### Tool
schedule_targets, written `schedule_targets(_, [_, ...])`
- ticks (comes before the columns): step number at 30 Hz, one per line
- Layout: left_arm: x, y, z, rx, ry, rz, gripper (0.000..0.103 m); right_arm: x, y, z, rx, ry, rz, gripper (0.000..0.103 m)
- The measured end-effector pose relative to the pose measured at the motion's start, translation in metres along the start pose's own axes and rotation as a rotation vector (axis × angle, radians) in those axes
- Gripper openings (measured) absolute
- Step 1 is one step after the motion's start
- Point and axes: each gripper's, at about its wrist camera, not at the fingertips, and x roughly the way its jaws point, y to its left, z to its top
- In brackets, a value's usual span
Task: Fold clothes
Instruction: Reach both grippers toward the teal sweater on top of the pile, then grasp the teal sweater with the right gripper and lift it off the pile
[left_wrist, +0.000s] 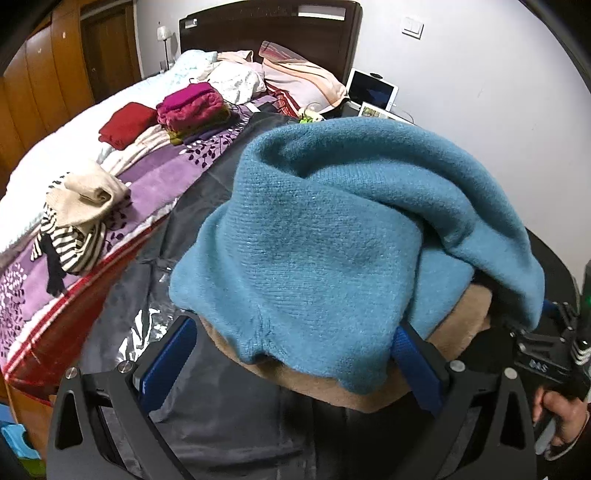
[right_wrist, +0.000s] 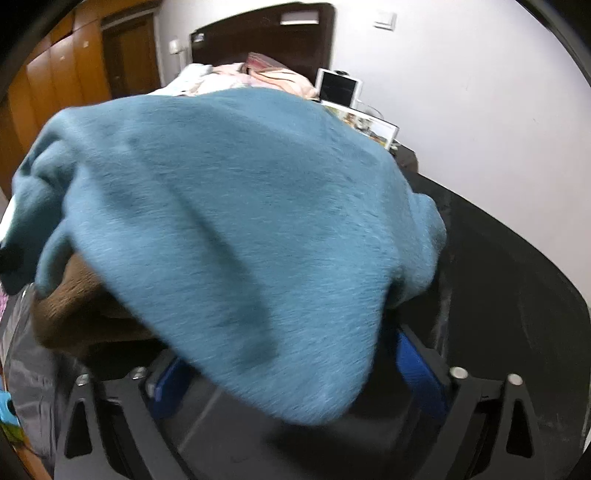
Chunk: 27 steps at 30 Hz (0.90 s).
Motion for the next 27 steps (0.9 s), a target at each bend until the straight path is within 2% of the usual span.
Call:
schedule_targets(1, [0.001, 0.001, 0.000, -0.005, 0.002, -0.005, 0.103, -0.001, -0.004, 0.001, 0.024, -0.007, 0.014, 0.080])
schedule_targets(2, [0.001, 0.002, 0.000, -0.011, 0.005, -0.012, 0.103, -0.002, -0.007, 0.003, 0.050, -0.014, 0.029, 0.064])
schedule_targets(3, [0.002, 0.003, 0.001, -0.018, 0.008, -0.021, 0.103, -0.003, -0.011, 0.004, 0.075, -0.021, 0.044, 0.053])
schedule_targets(6, [0.005, 0.005, 0.002, -0.042, 0.022, -0.051, 0.103, -0.011, -0.009, 0.010, 0.061, -0.065, 0.053, 0.034])
schedule_targets(8, [0.006, 0.005, 0.003, -0.050, 0.025, -0.066, 0.103, -0.018, -0.007, 0.012, 0.042, -0.096, 0.039, 0.028])
schedule_targets(13, [0.008, 0.005, 0.004, -0.071, 0.031, -0.105, 0.101, -0.042, -0.013, 0.017, 0.082, -0.176, 0.020, 0.024])
schedule_targets(19, [0.010, -0.001, 0.001, -0.091, 0.060, -0.159, 0.086, -0.087, -0.030, 0.025, 0.139, -0.296, -0.016, 0.022])
schedule_targets(21, [0.007, -0.006, 0.000, -0.075, 0.060, -0.166, 0.077, -0.101, -0.037, 0.030, 0.156, -0.334, -0.022, 0.022])
schedule_targets(24, [-0.003, -0.016, -0.003, -0.050, 0.044, -0.167, 0.068, -0.122, -0.043, 0.034, 0.168, -0.377, -0.032, 0.022])
schedule_targets(27, [-0.014, -0.023, -0.005, -0.036, 0.018, -0.158, 0.064, -0.143, -0.050, 0.034, 0.181, -0.420, -0.039, 0.022])
